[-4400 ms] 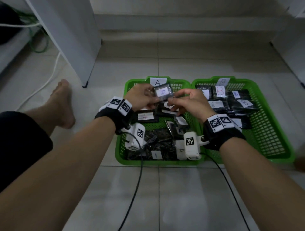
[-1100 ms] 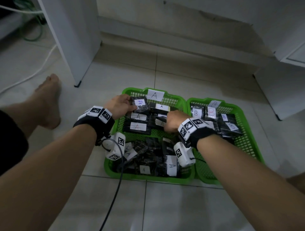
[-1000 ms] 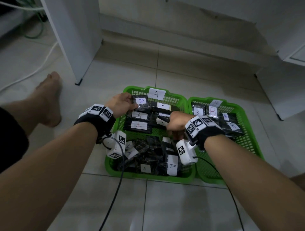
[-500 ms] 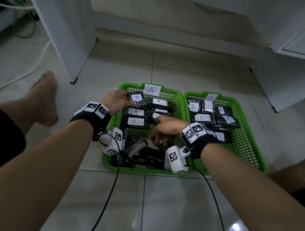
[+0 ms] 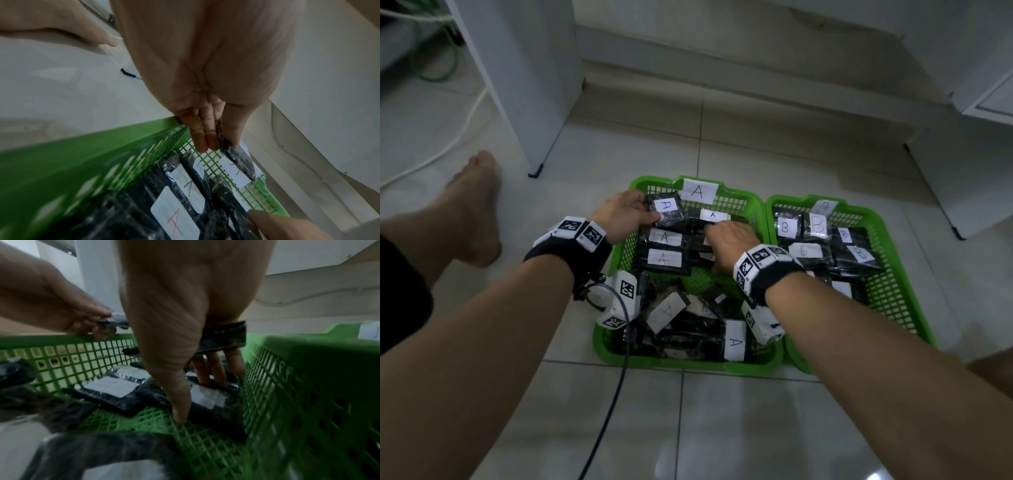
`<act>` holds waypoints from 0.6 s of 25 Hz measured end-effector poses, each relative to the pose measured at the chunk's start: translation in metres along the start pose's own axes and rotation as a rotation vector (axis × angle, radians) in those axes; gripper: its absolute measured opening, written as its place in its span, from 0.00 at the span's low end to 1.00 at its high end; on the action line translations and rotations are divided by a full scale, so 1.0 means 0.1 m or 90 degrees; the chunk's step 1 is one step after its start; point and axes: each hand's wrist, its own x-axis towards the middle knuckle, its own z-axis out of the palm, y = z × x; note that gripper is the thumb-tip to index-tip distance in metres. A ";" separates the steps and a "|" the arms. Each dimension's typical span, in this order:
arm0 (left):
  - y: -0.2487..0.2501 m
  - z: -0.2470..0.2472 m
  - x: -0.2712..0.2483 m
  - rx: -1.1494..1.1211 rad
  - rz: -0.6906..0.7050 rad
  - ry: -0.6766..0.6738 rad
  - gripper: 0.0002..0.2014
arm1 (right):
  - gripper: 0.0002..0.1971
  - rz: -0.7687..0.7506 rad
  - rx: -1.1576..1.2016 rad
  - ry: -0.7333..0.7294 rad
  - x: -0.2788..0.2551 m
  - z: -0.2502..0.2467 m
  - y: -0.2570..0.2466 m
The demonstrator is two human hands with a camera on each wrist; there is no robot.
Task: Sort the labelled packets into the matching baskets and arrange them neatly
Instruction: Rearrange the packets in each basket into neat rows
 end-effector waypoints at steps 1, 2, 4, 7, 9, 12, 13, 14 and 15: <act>-0.02 0.00 0.02 0.001 0.002 0.003 0.06 | 0.15 -0.006 -0.001 0.003 -0.01 0.01 0.00; -0.02 -0.01 0.02 0.000 0.002 0.006 0.06 | 0.17 -0.014 0.005 0.007 -0.03 0.02 0.00; -0.04 -0.01 0.02 -0.004 -0.003 0.006 0.06 | 0.22 -0.022 0.057 0.009 -0.07 -0.02 0.01; -0.05 -0.01 0.03 -0.018 0.001 0.020 0.08 | 0.22 0.014 0.157 0.014 -0.07 -0.27 0.11; -0.05 -0.01 0.03 -0.034 0.000 0.026 0.07 | 0.23 0.029 0.132 0.031 -0.07 -0.47 0.23; -0.04 0.00 0.03 -0.025 -0.002 0.032 0.06 | 0.21 0.036 0.040 0.017 -0.13 -0.56 0.26; -0.06 0.00 0.03 -0.010 -0.001 0.037 0.06 | 0.19 0.033 0.025 0.006 -0.15 -0.52 0.22; -0.05 0.00 0.02 0.005 -0.002 0.038 0.06 | 0.17 0.030 0.013 -0.004 -0.17 -0.46 0.17; -0.05 -0.01 0.02 0.012 -0.003 0.036 0.06 | 0.15 0.024 0.000 -0.007 -0.18 -0.41 0.11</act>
